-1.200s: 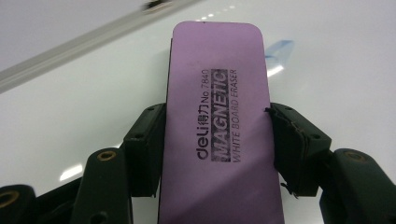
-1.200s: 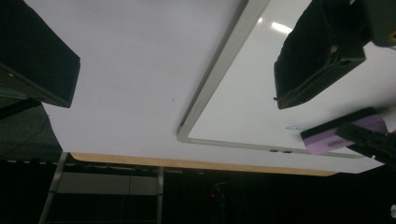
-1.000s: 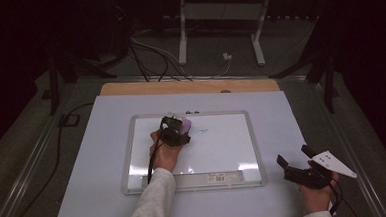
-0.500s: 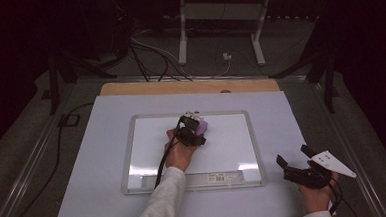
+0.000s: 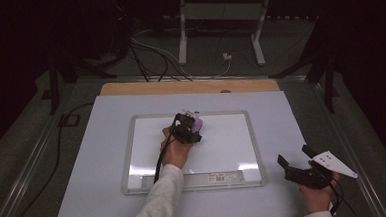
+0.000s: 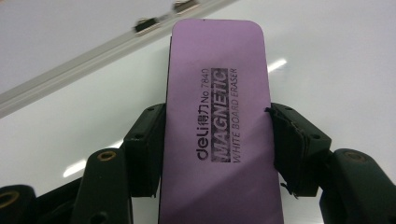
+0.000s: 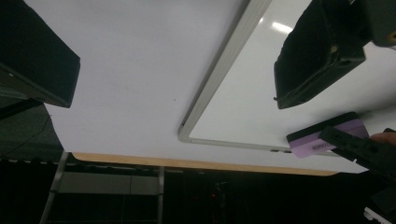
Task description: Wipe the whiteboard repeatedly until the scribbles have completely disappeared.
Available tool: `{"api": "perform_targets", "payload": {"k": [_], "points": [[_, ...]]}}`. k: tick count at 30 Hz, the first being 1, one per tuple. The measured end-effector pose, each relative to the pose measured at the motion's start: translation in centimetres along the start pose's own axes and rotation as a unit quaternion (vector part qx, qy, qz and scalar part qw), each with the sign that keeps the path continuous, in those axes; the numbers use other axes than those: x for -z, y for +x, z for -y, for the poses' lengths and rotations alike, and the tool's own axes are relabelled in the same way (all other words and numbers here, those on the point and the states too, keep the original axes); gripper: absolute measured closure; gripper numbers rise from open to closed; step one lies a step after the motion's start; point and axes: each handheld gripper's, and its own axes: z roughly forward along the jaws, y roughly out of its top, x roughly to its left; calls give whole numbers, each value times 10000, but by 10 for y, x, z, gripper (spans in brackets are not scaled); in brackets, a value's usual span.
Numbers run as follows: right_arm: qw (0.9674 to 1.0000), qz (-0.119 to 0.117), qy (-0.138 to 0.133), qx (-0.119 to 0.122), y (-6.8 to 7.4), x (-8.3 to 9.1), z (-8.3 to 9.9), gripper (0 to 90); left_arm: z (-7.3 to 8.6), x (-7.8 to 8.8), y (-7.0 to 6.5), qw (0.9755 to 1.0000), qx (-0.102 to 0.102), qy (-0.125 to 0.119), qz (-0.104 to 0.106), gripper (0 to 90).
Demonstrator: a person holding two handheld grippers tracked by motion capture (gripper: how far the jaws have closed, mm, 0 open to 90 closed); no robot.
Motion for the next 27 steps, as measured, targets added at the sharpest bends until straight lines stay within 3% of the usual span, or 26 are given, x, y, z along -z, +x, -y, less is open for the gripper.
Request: {"api": "perform_targets", "payload": {"k": [3, 6, 10, 12, 14, 19, 22, 27], "points": [[10000, -10, 2, 10, 1, -1, 0, 10, -2, -1, -4, 9999, -99, 10, -56, 420], [10000, -20, 11, 37, 2, -1, 0, 10, -4, -2, -10, 9999, -128, -1, 51, 420], [10000, -18, 10, 31, 1, -2, 0, 10, -3, 2, -29, 9984, -505, -18, 260, 420], [10000, -11, 4, 24, 1, -1, 0, 10, -2, 3, -32, 9979, -605, -21, 239, 420], [10000, -11, -2, 20, 1, -1, 0, 10, -2, 2, -29, 9983, -520, -7, 253, 420], [10000, -1, 5, 11, 0, 0, 0, 10, -1, 3, -10, 9992, -339, 80, -173, 420], [10000, 0, 1, 12, 0, 0, 0, 10, 0, 3, 3, 9995, -170, 119, -243, 420], [10000, -1, 6, 23, 1, -1, 0, 10, -1, 1, 0, 9995, -144, 85, -254, 420]]}}
